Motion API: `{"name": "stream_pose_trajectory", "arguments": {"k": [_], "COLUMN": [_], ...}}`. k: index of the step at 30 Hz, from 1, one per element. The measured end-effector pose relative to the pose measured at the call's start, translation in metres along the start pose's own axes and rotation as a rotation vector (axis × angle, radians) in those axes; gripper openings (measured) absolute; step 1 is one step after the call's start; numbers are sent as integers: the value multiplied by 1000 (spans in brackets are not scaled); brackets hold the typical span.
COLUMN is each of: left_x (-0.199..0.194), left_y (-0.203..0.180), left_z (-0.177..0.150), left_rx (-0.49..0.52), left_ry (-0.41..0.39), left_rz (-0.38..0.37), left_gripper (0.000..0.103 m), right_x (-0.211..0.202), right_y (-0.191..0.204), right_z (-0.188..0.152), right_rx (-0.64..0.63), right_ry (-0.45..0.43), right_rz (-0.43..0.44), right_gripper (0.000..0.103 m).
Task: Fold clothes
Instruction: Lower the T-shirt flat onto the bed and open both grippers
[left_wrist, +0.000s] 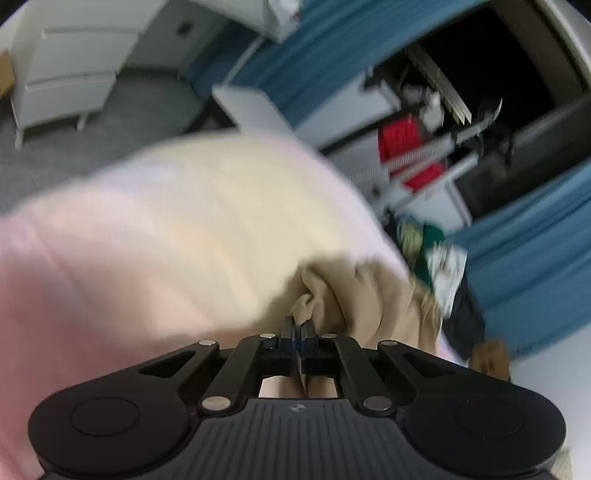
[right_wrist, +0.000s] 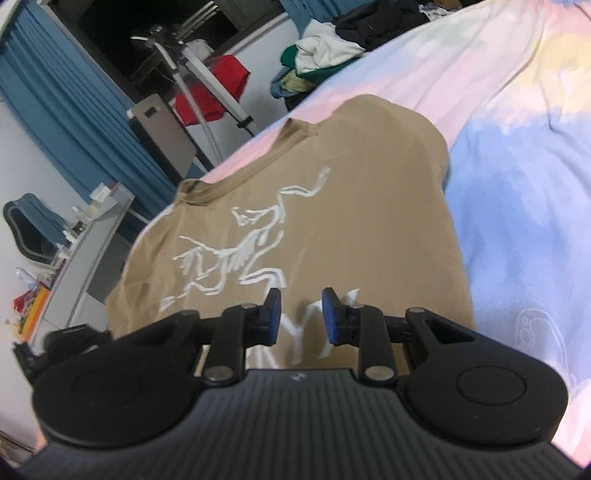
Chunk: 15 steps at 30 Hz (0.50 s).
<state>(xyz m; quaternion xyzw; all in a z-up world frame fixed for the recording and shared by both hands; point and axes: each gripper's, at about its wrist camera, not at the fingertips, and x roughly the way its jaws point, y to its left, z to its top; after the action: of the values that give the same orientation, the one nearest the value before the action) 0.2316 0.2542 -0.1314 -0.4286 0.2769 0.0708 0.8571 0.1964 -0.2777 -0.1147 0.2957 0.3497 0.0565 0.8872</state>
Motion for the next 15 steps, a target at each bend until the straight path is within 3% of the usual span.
{"name": "stream_pose_trajectory", "arguments": {"k": [8, 11, 15], "left_x": [-43, -51, -58], "left_y": [-18, -53, -138], "left_z": [61, 65, 31], "left_rx": [176, 318, 646], "left_ry": [-185, -198, -255], "left_rz": [140, 176, 147], "left_gripper": [2, 2, 2], "right_x": [-2, -5, -8], "right_y": [-8, -4, -3], "right_z": [6, 7, 11], "right_rx": [45, 26, 7], "right_ry": [-16, -26, -44], "right_rz": [-12, -20, -33], "right_gripper": [27, 27, 28]}}
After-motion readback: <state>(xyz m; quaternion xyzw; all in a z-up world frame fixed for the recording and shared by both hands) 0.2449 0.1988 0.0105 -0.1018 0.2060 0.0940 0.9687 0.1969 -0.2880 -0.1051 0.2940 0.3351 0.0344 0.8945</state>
